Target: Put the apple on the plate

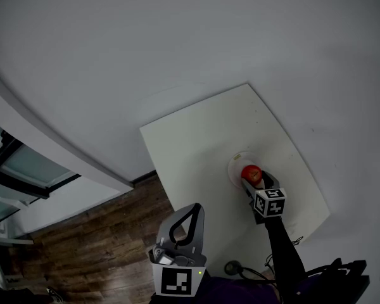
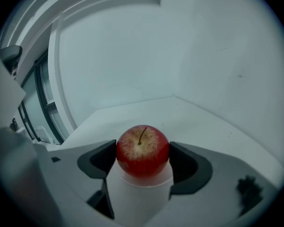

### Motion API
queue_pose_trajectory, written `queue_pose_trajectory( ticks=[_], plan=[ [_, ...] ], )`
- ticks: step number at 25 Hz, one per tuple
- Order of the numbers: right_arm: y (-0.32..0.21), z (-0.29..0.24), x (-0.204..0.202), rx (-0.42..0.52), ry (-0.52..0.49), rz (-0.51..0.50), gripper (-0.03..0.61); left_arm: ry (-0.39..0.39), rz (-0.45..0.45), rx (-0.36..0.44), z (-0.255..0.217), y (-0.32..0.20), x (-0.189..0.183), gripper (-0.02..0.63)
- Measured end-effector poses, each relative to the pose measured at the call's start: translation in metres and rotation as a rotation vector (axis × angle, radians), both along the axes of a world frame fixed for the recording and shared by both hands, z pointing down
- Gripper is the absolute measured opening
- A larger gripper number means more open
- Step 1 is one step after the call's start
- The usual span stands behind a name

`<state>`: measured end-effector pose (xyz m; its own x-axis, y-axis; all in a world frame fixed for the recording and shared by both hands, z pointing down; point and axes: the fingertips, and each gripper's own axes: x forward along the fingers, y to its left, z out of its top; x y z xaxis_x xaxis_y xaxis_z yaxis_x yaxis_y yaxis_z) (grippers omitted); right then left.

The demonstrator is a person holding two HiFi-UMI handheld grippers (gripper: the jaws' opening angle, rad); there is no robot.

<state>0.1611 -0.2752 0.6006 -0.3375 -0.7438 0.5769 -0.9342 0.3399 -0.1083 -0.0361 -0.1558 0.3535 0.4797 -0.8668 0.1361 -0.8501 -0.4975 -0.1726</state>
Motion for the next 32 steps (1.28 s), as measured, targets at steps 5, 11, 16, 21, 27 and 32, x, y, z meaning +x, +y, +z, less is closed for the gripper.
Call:
queue_pose_trajectory(
  ticks=[5, 11, 16, 21, 27, 32],
  plan=[
    [-0.001, 0.001, 0.001, -0.019, -0.014, 0.008, 0.353, 0.006, 0.004, -0.005, 0.001, -0.001, 0.000, 0.006],
    [-0.004, -0.004, 0.000, -0.008, -0.021, -0.008, 0.353, 0.004, -0.001, -0.004, 0.001, -0.002, -0.001, 0.006],
    [-0.008, -0.016, 0.003, 0.028, -0.007, -0.005, 0.353, 0.015, 0.000, 0.014, 0.000, -0.005, 0.000, 0.006],
    [-0.009, -0.055, 0.012, 0.116, -0.038, 0.038, 0.353, 0.027, 0.004, 0.026, -0.003, -0.006, 0.002, 0.006],
    [0.031, -0.134, 0.020, 0.249, -0.084, 0.064, 0.353, 0.056, 0.022, 0.021, -0.023, 0.018, 0.003, 0.006],
    [0.050, -0.167, 0.024, 0.344, -0.129, 0.070, 0.351, 0.056, 0.046, 0.066, -0.025, 0.016, 0.014, 0.006]
  ],
)
